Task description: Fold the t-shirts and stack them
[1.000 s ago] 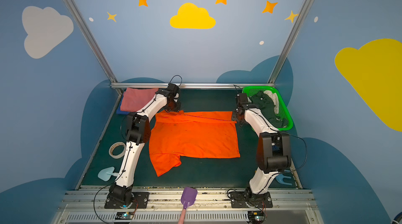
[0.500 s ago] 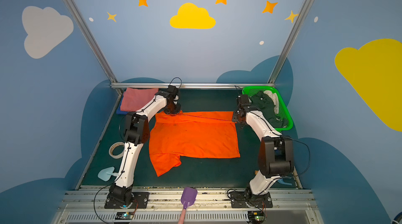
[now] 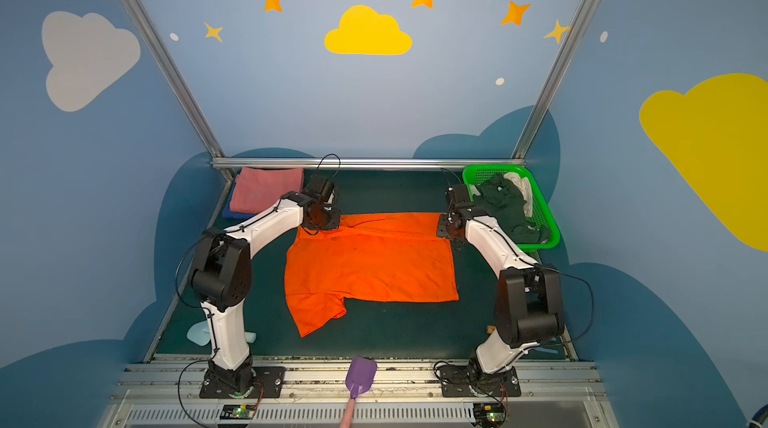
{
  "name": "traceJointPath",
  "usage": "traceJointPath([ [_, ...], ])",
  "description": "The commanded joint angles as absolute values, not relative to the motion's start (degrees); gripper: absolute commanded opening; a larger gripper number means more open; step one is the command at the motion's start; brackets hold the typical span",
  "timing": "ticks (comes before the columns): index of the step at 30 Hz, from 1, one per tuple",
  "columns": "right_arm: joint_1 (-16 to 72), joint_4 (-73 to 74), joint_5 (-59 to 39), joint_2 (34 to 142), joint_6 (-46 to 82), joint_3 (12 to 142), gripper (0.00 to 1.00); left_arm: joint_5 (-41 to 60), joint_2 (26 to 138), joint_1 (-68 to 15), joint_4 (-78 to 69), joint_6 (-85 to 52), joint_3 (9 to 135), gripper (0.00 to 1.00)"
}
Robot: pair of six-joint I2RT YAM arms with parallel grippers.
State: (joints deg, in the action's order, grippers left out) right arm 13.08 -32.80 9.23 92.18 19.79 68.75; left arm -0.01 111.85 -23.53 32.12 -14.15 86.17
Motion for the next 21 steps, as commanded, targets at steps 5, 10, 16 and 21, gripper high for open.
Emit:
traceJointPath([
  [5, 15.28, -32.59, 8.15, 89.74, 21.19, 66.38, 0.55, -2.72, 105.47, -27.16, 29.77, -21.49, 75.85, 0.17],
  [10, 17.17, -31.49, 5.31, 90.58, 21.81, 67.11, 0.54, -3.05, 100.91, -28.27, 31.5, -22.59, 72.83, 0.3],
  [16, 21.77, -28.6, -4.61, 96.63, 22.57, 74.1, 0.53, -9.74, 97.57, -27.71, 34.35, -20.31, 77.6, 0.62],
  [21, 26.24, -26.22, -18.53, 108.24, 23.48, 85.74, 0.48, -7.29, 105.82, -21.94, 39.29, -14.82, 88.85, 0.73],
])
